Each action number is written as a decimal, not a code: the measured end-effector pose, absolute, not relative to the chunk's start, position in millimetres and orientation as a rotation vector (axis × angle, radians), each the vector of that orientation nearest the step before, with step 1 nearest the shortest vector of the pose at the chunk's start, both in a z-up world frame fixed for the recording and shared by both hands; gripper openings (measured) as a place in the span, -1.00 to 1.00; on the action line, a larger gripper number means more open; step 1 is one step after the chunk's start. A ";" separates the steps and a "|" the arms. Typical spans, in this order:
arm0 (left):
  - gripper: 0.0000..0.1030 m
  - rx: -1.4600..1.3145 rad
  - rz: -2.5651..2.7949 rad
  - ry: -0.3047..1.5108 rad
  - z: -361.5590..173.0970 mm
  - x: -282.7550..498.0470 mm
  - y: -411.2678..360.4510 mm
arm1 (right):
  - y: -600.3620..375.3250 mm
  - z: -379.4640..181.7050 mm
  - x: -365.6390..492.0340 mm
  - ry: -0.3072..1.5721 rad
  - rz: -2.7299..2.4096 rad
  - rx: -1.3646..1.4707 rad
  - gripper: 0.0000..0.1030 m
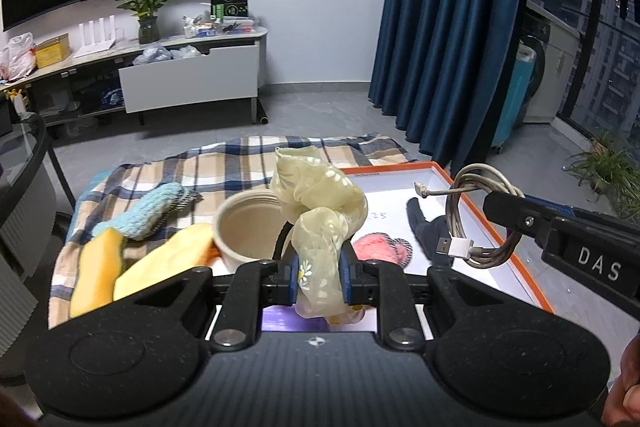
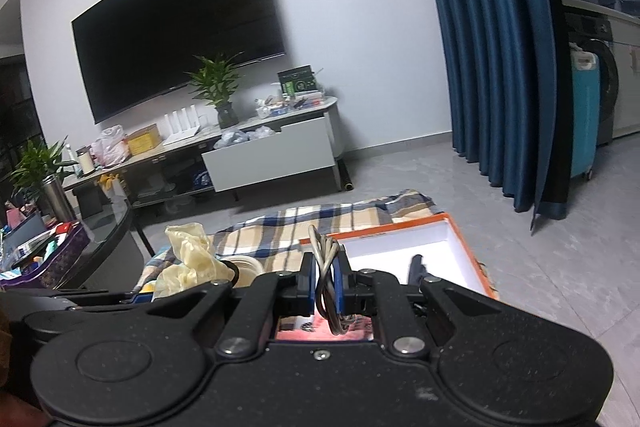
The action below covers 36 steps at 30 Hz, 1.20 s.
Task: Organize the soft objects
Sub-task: 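Carry the yellow bag and grey cable over the orange-rimmed box with both tools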
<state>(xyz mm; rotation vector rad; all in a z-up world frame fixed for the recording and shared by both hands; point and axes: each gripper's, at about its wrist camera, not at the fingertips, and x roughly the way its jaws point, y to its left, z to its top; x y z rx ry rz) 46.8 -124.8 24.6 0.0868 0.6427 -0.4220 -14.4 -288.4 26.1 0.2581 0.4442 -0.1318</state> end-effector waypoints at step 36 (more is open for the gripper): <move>-0.58 0.145 -0.556 0.735 -12.8 37.5 -193.8 | -350.2 -15.3 -34.4 0.518 -0.247 0.310 -0.76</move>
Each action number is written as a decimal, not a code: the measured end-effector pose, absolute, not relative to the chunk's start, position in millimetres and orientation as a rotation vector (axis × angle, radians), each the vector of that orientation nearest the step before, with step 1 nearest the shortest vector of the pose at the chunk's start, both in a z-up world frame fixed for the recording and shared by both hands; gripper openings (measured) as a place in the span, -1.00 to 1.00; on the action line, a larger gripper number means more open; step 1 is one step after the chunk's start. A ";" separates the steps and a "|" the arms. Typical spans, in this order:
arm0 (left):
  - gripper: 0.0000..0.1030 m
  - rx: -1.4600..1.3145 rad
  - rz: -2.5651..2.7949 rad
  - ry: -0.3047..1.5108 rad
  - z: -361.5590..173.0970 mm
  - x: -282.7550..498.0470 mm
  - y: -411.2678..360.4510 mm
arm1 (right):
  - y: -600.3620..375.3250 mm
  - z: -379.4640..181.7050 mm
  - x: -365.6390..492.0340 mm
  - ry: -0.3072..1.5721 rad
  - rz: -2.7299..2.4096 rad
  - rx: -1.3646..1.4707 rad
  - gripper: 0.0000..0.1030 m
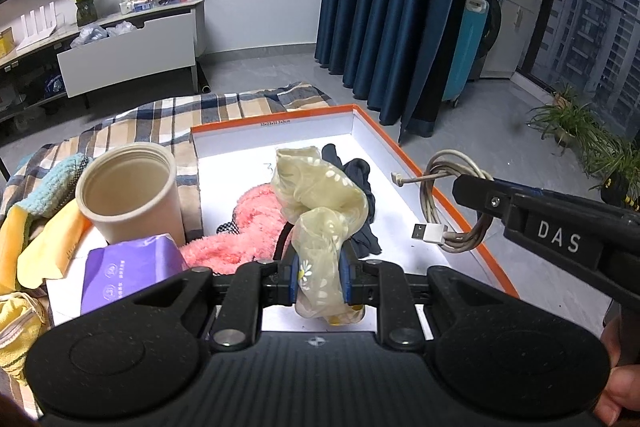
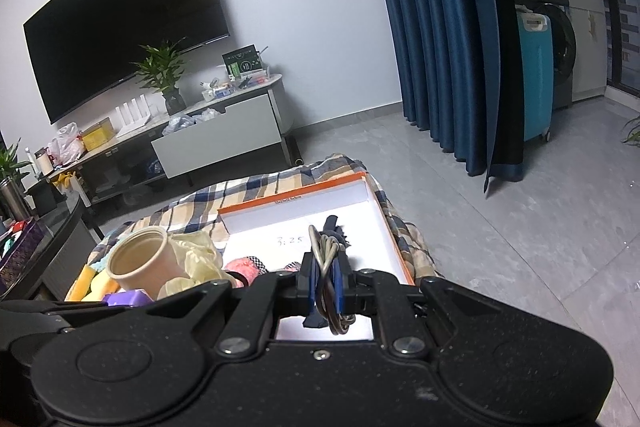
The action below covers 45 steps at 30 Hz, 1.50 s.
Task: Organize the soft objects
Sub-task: 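Carry the yellow bag and grey cable over the orange-rimmed box with both tools, then open the left tool to drop the yellow bag while the right tool releases the grey cable, then move both open tools back from the box to the pile on the blanket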
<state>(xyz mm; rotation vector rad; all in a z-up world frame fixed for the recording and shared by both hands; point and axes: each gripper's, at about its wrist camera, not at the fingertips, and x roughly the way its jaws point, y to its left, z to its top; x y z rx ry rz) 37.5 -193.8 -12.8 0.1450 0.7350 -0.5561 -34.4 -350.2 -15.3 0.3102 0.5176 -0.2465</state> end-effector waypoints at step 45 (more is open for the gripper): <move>0.12 0.125 -0.422 0.662 21.9 22.6 -152.9 | -304.4 17.0 -42.0 0.488 -0.152 0.268 0.15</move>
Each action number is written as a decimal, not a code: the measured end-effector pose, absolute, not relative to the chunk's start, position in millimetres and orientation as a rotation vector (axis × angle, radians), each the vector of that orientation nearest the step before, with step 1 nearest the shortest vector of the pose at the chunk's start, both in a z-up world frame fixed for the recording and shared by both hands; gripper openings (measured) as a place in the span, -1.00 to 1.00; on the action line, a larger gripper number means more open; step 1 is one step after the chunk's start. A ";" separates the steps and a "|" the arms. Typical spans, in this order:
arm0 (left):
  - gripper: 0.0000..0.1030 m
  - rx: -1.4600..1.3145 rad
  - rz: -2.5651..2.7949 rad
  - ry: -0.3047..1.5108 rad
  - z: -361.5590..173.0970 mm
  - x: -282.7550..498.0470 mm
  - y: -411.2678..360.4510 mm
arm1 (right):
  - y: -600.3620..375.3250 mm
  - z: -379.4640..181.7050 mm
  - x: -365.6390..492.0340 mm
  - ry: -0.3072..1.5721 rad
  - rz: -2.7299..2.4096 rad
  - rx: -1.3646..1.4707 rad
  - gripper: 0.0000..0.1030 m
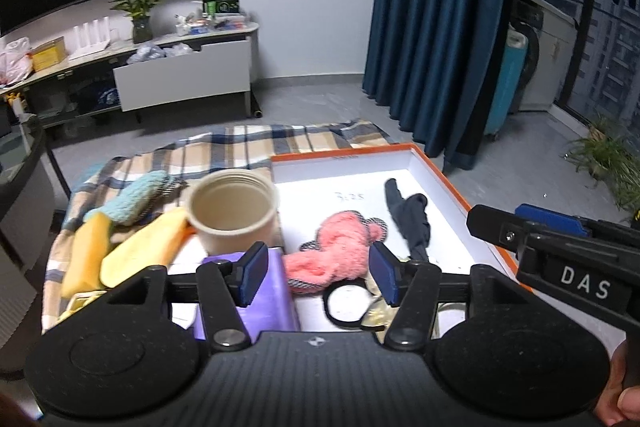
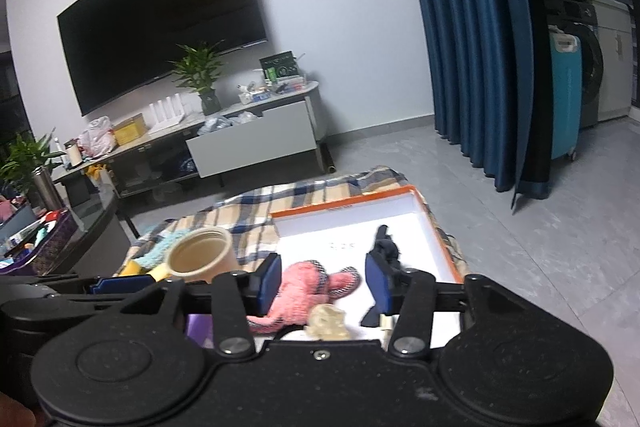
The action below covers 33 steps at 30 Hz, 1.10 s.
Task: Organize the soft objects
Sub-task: 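Move both open tools back from the box to the pile on the blanket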
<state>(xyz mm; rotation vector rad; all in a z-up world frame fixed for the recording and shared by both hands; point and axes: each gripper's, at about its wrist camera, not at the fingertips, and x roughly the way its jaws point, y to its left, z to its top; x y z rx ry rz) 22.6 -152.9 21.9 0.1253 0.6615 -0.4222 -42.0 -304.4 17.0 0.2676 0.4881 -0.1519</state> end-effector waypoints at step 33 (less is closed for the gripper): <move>0.13 0.000 -0.230 0.638 30.6 27.1 -27.1 | -173.7 16.8 4.1 0.553 0.106 0.148 0.30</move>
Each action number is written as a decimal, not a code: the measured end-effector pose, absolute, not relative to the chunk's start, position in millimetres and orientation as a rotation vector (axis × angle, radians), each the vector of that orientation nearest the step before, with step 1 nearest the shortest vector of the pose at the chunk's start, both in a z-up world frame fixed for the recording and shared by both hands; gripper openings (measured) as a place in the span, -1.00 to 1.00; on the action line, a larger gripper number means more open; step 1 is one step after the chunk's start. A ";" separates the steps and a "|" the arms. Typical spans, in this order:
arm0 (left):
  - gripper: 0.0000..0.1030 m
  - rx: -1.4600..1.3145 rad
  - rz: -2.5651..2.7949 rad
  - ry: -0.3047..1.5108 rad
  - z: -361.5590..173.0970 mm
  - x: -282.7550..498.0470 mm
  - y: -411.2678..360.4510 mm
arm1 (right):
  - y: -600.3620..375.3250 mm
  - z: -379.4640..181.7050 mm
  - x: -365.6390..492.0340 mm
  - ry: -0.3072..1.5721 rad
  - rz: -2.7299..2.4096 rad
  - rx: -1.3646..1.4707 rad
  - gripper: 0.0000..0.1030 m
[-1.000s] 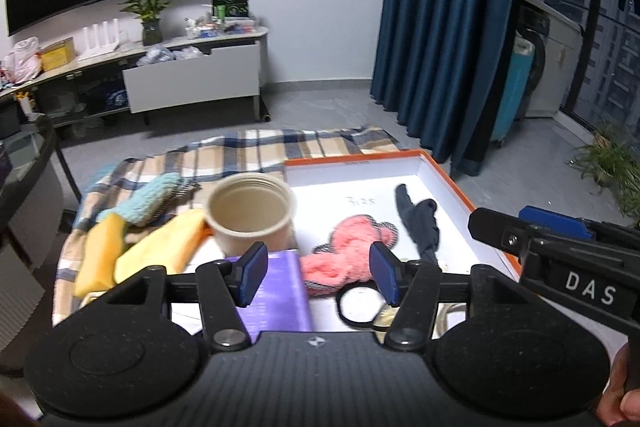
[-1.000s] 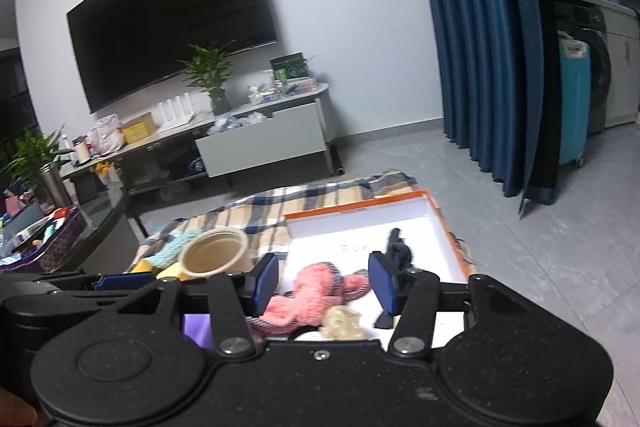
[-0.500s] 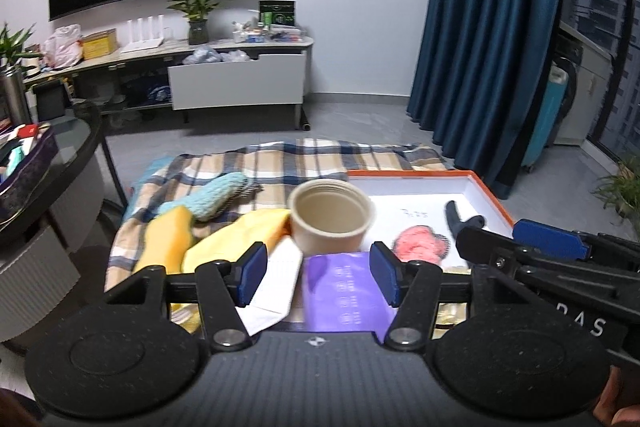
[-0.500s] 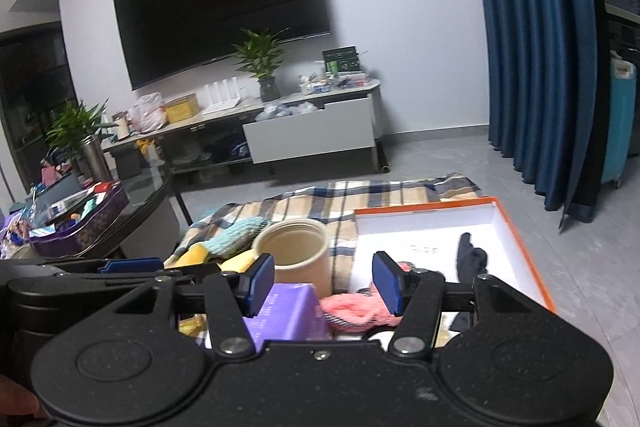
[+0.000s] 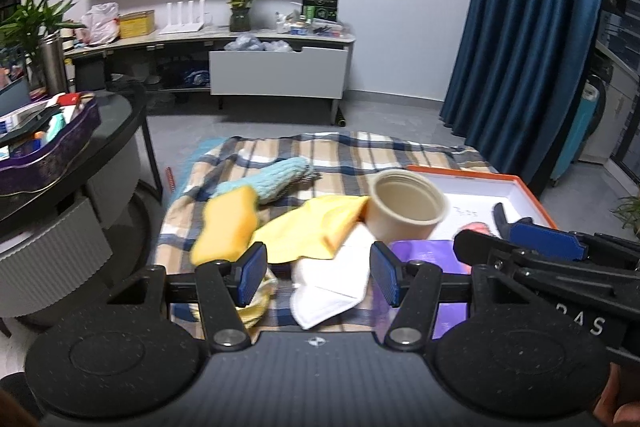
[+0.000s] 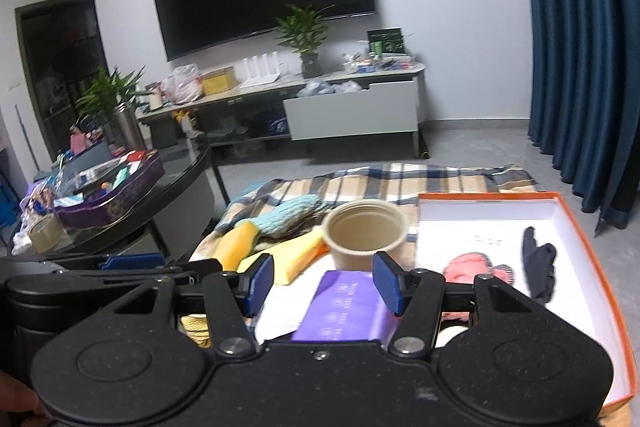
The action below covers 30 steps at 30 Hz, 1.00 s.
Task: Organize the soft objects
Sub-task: 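Move both open tools back from the box to the pile on the blanket, then close the left tool on the white pouch holding yellow cloth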
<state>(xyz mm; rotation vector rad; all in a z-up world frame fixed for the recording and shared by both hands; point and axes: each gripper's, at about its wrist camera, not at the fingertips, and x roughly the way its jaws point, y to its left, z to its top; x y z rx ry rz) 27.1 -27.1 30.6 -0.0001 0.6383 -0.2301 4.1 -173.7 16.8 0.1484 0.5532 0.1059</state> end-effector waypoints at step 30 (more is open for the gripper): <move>0.71 0.047 -0.144 0.772 -56.6 91.0 31.2 | -151.0 4.2 33.6 0.602 0.198 0.132 0.40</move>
